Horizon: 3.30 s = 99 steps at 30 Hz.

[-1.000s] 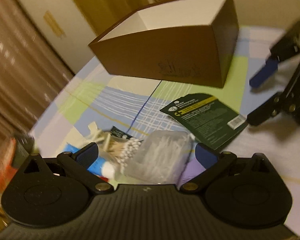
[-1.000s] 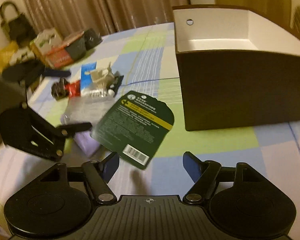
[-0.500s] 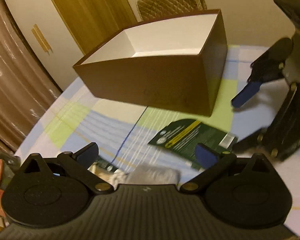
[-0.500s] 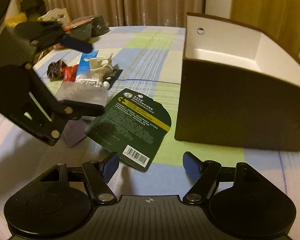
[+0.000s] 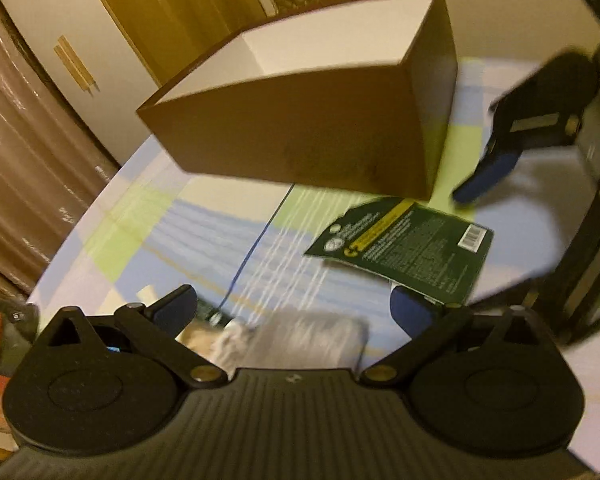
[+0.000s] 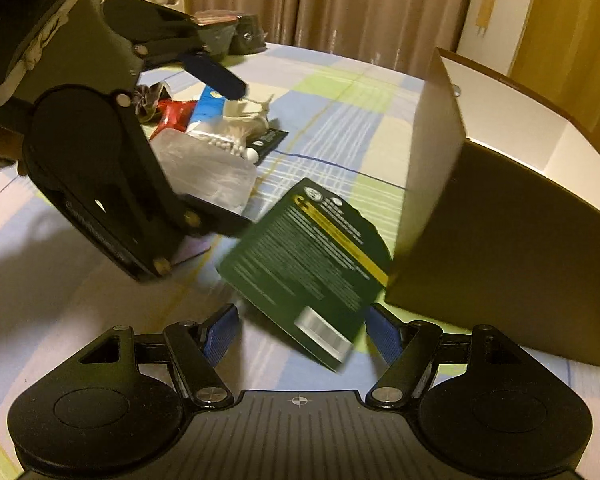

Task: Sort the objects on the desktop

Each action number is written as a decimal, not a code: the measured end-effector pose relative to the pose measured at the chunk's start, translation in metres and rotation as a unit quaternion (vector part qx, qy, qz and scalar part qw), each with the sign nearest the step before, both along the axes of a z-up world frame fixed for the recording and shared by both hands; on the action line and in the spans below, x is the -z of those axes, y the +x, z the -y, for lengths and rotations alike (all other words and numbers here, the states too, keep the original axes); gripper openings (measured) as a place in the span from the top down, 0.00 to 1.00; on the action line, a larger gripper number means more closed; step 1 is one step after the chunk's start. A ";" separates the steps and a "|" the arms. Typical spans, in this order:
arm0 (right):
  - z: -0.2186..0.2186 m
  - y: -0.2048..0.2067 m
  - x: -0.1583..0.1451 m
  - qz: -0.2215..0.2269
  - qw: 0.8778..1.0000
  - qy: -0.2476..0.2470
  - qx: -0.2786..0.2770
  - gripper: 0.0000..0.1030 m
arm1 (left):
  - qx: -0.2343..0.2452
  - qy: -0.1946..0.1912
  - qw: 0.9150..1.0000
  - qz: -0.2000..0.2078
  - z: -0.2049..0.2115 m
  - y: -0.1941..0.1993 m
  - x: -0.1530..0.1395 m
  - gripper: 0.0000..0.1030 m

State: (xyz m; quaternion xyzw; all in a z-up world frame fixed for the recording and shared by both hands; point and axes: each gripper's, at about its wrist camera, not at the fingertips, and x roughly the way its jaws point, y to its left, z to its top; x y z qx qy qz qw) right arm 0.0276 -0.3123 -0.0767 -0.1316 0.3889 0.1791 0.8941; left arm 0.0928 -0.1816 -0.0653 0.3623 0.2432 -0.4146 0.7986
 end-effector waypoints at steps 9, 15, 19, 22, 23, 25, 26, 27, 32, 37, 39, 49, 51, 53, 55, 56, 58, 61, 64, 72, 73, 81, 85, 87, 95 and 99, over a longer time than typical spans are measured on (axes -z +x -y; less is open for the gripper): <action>0.015 0.009 -0.010 -0.017 0.996 0.081 0.017 0.40 | 0.021 -0.036 0.999 -0.005 0.002 -0.007 -0.017 0.01; 0.039 0.012 -0.019 -0.071 0.976 0.202 0.041 0.45 | 0.019 -0.059 0.998 -0.020 0.000 -0.009 -0.036 0.02; 0.056 0.013 -0.015 -0.104 0.953 0.273 0.075 0.45 | 0.018 -0.071 0.997 -0.024 0.005 -0.008 -0.040 0.01; 0.067 0.010 -0.014 -0.112 0.944 0.294 0.100 0.45 | 0.025 -0.077 0.996 -0.027 0.014 -0.008 -0.041 0.02; 0.069 0.008 -0.014 -0.110 0.944 0.294 0.106 0.45 | 0.027 -0.080 0.996 -0.028 0.017 -0.008 -0.041 0.01; 0.075 0.004 -0.015 -0.105 0.943 0.294 0.117 0.45 | 0.029 -0.088 0.995 -0.033 0.022 -0.009 -0.041 0.01; 0.077 0.003 -0.016 -0.102 0.943 0.289 0.125 0.45 | 0.029 -0.089 0.995 -0.032 0.025 -0.010 -0.040 0.01; 0.079 0.002 -0.016 -0.099 0.944 0.285 0.133 0.45 | 0.030 -0.091 0.995 -0.031 0.028 -0.011 -0.040 0.02; 0.095 -0.005 -0.016 -0.085 0.949 0.245 0.178 0.45 | 0.034 -0.093 0.995 -0.028 0.034 -0.013 -0.037 0.02; 0.077 -0.018 -0.034 -0.034 0.986 0.117 0.110 0.45 | 0.008 -0.087 0.996 -0.014 0.019 -0.011 -0.037 0.02; 0.071 -0.018 -0.039 -0.026 0.992 0.085 0.092 0.45 | -0.011 -0.079 0.997 -0.007 0.011 -0.009 -0.037 0.02; 0.048 0.012 -0.042 -0.061 0.978 0.088 0.181 0.45 | -0.112 -0.057 0.992 0.009 -0.036 -0.007 -0.032 0.02; 0.042 0.016 -0.038 -0.064 0.976 0.086 0.192 0.45 | -0.121 -0.056 0.991 0.006 -0.045 -0.008 -0.031 0.01; 0.034 0.021 -0.034 -0.064 0.973 0.082 0.208 0.45 | -0.128 -0.054 0.990 0.003 -0.054 -0.008 -0.029 0.01; 0.029 0.028 -0.030 -0.067 0.969 0.078 0.226 0.45 | -0.133 -0.053 0.990 0.000 -0.062 -0.008 -0.027 0.01; 0.027 0.030 -0.028 -0.070 0.967 0.076 0.235 0.45 | -0.134 -0.053 0.990 0.000 -0.065 -0.008 -0.026 0.01; 0.023 0.032 -0.025 -0.073 0.963 0.070 0.250 0.45 | -0.135 -0.053 0.989 -0.001 -0.070 -0.008 -0.026 0.01; 0.019 0.034 -0.019 -0.072 0.963 0.056 0.255 0.62 | -0.132 -0.053 0.990 -0.003 -0.078 -0.008 -0.026 0.01; 0.019 0.032 -0.017 -0.076 0.966 0.051 0.241 0.62 | -0.125 -0.049 0.991 -0.008 -0.081 -0.006 -0.024 0.01; 0.032 0.017 -0.025 -0.095 0.981 0.050 0.164 0.63 | -0.091 -0.035 0.994 -0.047 -0.079 0.003 -0.014 0.06; 0.033 0.015 -0.025 -0.098 0.982 0.048 0.157 0.63 | -0.084 -0.033 0.995 -0.051 -0.076 0.004 -0.013 0.07; 0.027 0.013 -0.018 -0.094 0.990 0.013 0.108 0.62 | -0.017 0.014 0.997 -0.075 -0.051 0.021 -0.005 0.20; 0.021 0.014 -0.016 -0.090 0.992 -0.007 0.088 0.62 | -0.001 0.039 0.994 -0.106 -0.040 0.031 -0.001 0.37; 0.021 0.014 -0.015 -0.092 0.992 -0.006 0.088 0.62 | 0.004 0.052 0.992 -0.112 -0.035 0.030 0.002 0.39; 0.023 0.014 -0.016 -0.094 0.992 0.001 0.087 0.63 | 0.005 0.068 0.989 -0.128 -0.031 0.030 0.005 0.44; 0.026 0.014 -0.020 -0.092 0.991 0.006 0.095 0.63 | -0.005 0.055 0.990 -0.130 -0.034 0.028 -0.001 0.45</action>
